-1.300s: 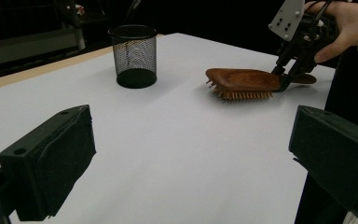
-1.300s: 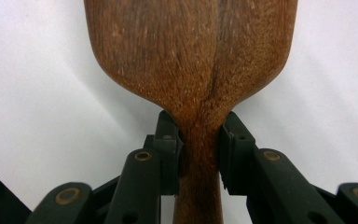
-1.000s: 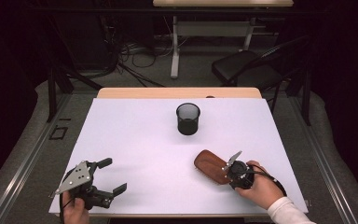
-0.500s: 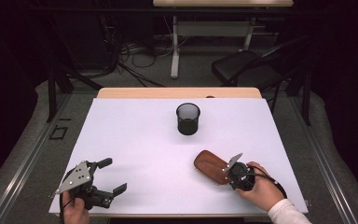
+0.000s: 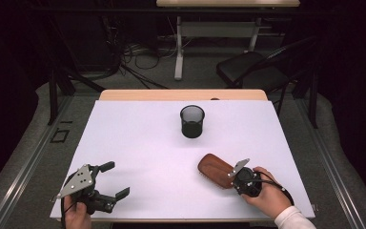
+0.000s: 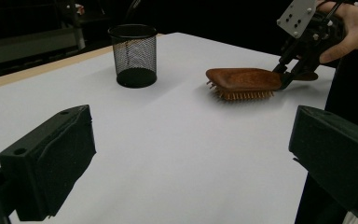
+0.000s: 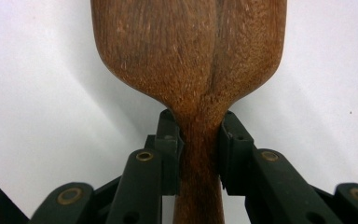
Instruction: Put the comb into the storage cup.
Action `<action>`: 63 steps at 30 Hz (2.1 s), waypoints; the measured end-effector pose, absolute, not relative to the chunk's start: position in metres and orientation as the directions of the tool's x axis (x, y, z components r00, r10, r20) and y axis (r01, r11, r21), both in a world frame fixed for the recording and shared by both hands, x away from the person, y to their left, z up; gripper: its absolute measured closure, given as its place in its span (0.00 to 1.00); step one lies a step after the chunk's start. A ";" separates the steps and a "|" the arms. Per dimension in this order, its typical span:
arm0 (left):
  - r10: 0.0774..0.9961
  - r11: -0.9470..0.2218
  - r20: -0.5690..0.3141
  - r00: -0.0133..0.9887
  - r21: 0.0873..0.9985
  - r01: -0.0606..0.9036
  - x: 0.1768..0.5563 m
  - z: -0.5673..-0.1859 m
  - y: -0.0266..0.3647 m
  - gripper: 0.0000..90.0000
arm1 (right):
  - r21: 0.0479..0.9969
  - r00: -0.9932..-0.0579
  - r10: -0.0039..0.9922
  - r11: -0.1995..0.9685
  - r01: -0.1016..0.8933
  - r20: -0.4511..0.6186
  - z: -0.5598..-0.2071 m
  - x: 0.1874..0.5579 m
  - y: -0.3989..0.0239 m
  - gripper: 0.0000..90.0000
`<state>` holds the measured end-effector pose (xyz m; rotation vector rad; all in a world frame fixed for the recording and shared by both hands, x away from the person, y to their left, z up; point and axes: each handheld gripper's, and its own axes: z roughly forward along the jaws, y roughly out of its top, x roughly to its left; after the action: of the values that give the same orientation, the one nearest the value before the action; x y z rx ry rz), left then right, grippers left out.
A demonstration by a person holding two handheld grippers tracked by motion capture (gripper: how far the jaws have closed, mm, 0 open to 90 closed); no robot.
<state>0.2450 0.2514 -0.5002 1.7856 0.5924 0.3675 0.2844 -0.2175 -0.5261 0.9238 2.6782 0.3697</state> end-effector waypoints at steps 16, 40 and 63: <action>0.567 -0.211 -0.052 0.822 0.956 0.206 0.245 -0.500 0.252 0.00 | 0.385 -0.738 0.650 0.737 0.555 -0.181 -0.523 0.281 -0.219 0.81; 0.568 -0.212 -0.050 0.822 0.956 0.205 0.245 -0.500 0.252 0.00 | 0.518 -0.712 0.679 0.680 0.518 -0.179 -0.510 0.276 -0.213 0.81; 0.565 -0.210 -0.054 0.823 0.955 0.207 0.246 -0.501 0.251 0.00 | 0.645 -0.671 0.714 0.612 0.458 -0.200 -0.491 0.276 -0.208 0.81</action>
<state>0.2456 0.2513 -0.5007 1.7852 0.5936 0.3647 0.2763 -0.2083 -0.4914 0.9295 2.3970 0.7824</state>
